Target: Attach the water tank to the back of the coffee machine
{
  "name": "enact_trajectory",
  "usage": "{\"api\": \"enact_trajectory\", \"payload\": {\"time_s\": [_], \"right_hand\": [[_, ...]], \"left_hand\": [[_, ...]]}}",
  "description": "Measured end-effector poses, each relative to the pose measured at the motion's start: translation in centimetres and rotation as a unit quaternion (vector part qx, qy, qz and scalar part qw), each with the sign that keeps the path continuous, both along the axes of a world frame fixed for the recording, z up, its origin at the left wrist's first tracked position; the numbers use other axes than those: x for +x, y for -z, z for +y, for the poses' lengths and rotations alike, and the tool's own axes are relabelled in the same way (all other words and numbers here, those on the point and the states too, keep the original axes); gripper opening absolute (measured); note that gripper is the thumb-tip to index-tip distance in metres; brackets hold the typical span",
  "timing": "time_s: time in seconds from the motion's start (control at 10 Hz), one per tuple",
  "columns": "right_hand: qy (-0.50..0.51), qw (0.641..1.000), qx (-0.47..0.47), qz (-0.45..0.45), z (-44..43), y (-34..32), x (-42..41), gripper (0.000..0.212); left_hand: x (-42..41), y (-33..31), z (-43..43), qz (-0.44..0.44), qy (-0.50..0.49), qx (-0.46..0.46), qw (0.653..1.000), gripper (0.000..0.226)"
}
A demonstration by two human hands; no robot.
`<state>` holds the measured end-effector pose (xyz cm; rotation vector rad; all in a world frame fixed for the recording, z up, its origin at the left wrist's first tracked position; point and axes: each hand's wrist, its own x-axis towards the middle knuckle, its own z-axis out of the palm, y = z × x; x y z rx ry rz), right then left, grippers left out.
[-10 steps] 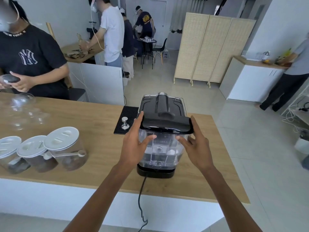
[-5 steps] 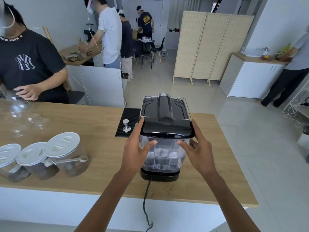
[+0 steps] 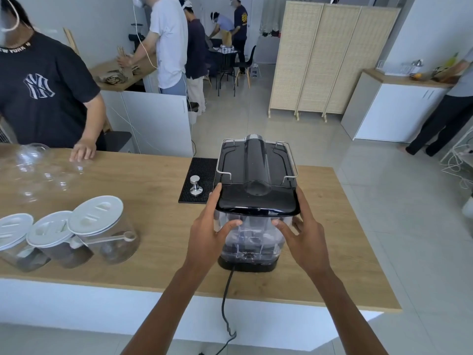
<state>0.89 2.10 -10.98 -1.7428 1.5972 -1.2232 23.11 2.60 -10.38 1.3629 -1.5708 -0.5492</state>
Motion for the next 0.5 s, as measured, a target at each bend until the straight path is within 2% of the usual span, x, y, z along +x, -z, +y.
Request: {"api": "enact_trajectory", "payload": {"time_s": [0.1, 0.4, 0.5], "right_hand": [[0.002, 1.000, -0.004, -0.001, 0.1, 0.2, 0.1, 0.094], [-0.009, 1.000, -0.016, -0.024, 0.7, 1.9, -0.4, 0.082], [0.024, 0.999, -0.018, 0.023, 1.7, 4.6, -1.7, 0.076]], "left_hand": [[-0.2, 0.3, 0.0, -0.013, -0.002, -0.006, 1.000, 0.084], [-1.8, 2.7, 1.4, 0.055, 0.004, 0.001, 0.998, 0.083], [-0.5, 5.6, 2.3, 0.016, 0.008, 0.046, 0.999, 0.078]]}}
